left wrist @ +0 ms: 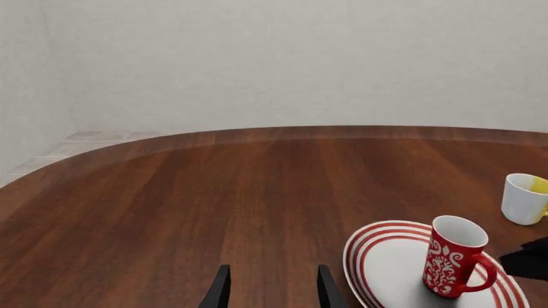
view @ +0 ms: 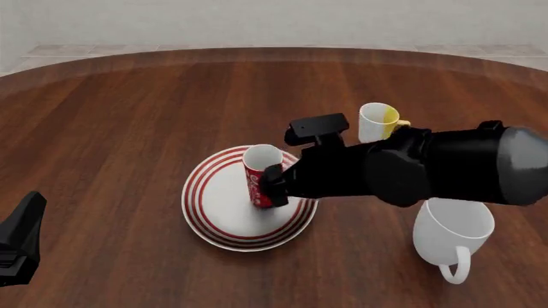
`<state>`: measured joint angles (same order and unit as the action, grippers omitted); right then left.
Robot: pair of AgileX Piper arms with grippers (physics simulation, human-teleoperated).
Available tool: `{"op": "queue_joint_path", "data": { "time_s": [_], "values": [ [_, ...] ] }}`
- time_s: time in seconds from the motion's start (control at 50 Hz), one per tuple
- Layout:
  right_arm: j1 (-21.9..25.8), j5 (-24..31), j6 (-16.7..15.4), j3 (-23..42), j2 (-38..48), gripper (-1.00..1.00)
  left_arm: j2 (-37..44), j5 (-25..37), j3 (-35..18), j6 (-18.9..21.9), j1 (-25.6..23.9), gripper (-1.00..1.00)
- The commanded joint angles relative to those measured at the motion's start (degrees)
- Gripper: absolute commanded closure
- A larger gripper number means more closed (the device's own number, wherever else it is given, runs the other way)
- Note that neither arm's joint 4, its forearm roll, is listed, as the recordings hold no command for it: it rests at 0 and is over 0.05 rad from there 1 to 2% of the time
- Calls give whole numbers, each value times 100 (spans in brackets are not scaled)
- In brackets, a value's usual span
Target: Pick up the red mug and put it on the plate
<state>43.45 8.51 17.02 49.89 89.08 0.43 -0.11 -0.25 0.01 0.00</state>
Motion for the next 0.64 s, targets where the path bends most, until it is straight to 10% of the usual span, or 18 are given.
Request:
{"op": "queue_joint_path", "data": {
  "time_s": [0.02,0.64],
  "values": [
    [-13,409,-120,-343,-1038,-100,-1,0,0,0,0,-100],
    [-606,1973,-401,-1427,-4752,-100,0,0,0,-2,0,-100]
  ]
}}
